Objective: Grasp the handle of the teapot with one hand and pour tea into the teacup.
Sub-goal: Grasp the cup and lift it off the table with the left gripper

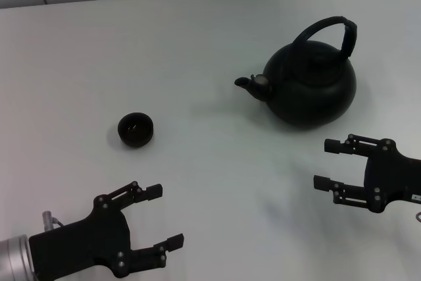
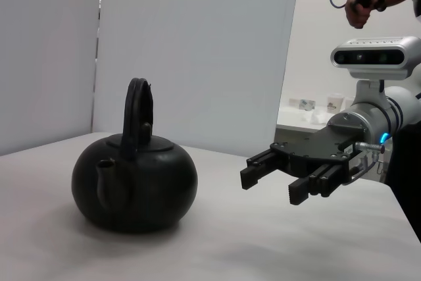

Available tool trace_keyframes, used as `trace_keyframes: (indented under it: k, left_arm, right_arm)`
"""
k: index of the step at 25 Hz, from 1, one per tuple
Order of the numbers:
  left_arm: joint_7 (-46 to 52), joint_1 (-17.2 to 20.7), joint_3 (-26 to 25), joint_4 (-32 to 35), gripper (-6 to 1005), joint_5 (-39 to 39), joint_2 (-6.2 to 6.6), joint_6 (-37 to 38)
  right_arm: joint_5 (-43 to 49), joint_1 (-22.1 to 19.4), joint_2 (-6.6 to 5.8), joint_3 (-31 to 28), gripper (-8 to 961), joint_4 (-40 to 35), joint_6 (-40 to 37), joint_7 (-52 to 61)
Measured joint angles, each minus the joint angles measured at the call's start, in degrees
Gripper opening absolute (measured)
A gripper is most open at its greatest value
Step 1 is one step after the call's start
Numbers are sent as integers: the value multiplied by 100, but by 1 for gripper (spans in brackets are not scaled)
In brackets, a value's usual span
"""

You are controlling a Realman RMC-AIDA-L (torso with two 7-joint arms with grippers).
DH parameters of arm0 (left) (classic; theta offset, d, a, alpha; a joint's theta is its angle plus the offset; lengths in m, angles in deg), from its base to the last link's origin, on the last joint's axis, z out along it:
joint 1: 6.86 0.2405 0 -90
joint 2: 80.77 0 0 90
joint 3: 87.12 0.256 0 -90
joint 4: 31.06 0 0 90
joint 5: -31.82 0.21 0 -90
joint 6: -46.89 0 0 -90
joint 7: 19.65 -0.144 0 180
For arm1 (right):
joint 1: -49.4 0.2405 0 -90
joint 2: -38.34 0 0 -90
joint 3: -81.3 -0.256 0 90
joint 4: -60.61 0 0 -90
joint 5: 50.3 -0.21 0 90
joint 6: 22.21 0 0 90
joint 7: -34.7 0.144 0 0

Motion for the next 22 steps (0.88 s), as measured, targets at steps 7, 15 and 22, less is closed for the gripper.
trace_keyframes:
  k: [7, 15, 22]
  left_arm:
    - [-17, 11, -51, -38, 862, -31, -14, 6]
    - [-83, 36, -1025, -227, 862, -673, -43, -216]
    - [-854, -65, -2015, -714, 862, -1111, -43, -567]
  right_arm:
    - [0, 5, 4, -3, 700, 7, 0, 0]
    - [-3, 10, 8, -44, 700, 6, 1, 0]
    - [-32, 33, 9, -51, 700, -1, 23, 1]
